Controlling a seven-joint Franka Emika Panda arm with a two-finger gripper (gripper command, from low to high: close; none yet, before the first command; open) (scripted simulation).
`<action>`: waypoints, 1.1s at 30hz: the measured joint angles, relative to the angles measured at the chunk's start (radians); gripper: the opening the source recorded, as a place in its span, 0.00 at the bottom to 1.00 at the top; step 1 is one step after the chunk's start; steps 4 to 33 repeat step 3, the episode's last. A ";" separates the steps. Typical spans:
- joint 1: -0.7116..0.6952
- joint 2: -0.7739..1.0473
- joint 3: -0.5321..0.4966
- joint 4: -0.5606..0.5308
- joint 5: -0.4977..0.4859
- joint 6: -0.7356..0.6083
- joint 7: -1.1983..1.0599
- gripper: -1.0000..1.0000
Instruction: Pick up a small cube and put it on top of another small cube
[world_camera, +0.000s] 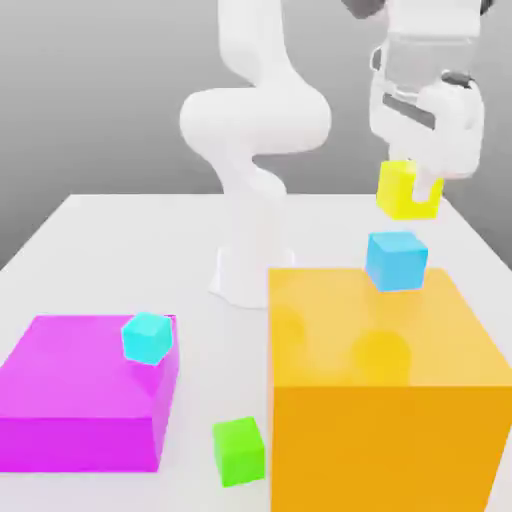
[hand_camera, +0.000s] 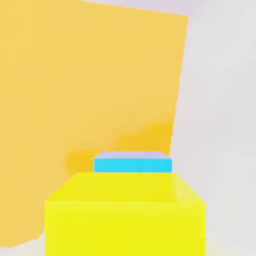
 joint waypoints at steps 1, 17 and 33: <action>0.000 0.000 0.000 0.000 0.000 0.000 0.000 1.00; 0.000 0.000 0.000 0.000 0.000 0.000 0.000 1.00; 0.000 0.000 0.000 0.000 0.000 0.000 0.000 1.00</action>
